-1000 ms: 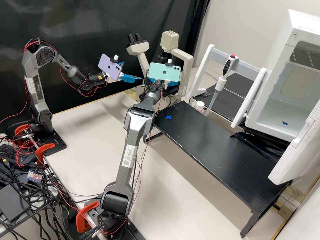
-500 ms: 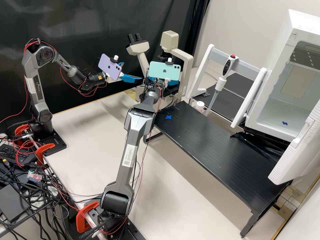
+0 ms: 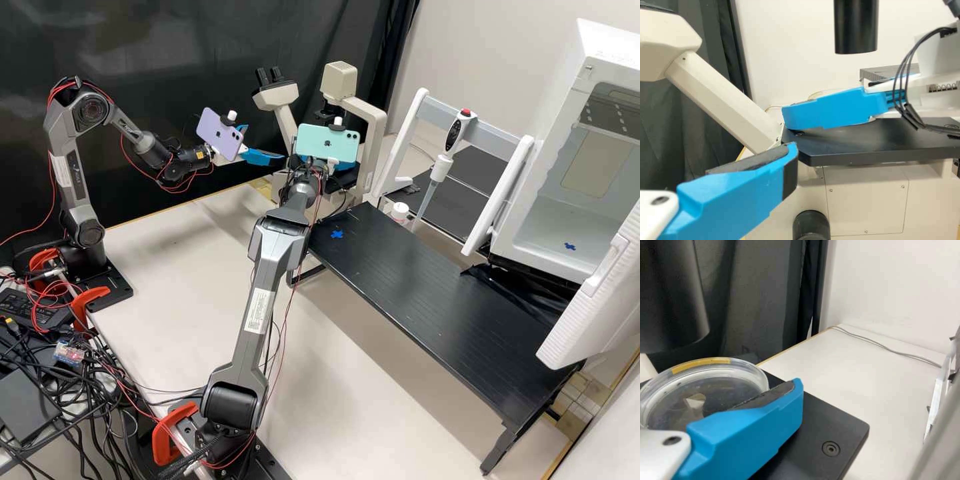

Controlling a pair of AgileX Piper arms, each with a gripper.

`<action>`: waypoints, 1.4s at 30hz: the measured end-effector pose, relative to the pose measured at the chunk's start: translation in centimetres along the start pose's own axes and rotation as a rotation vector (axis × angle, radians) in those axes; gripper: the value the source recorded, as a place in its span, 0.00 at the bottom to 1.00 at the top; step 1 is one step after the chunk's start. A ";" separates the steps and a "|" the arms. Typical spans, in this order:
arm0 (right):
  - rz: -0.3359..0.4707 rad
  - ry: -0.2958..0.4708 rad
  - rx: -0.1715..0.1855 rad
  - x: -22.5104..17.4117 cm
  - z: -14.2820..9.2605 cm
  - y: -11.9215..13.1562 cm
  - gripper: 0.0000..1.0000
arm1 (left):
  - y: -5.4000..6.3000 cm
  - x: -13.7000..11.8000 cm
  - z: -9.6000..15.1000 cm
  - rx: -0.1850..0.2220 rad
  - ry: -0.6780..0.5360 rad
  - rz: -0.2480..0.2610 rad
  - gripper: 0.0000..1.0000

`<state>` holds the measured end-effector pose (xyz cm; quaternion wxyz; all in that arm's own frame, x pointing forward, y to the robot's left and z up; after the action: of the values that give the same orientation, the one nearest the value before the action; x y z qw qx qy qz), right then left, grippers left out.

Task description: Move the petri dish to the bench

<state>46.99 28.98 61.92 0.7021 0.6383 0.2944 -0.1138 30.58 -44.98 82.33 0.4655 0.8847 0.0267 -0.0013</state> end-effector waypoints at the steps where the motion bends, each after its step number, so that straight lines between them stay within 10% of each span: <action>1: 0.000 0.000 0.000 0.0 0.0 0.0 0.00 | 0.0 0.0 0.0 0.000 0.000 0.000 1.00; 42: -0.011 -0.015 0.004 0.0 0.8 -0.8 0.00 | 0.0 0.0 0.0 0.000 0.000 0.000 1.00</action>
<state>46.77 28.10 61.31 0.7024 0.6372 0.2923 -0.1231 30.58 -44.98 82.33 0.4655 0.8847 0.0267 -0.0013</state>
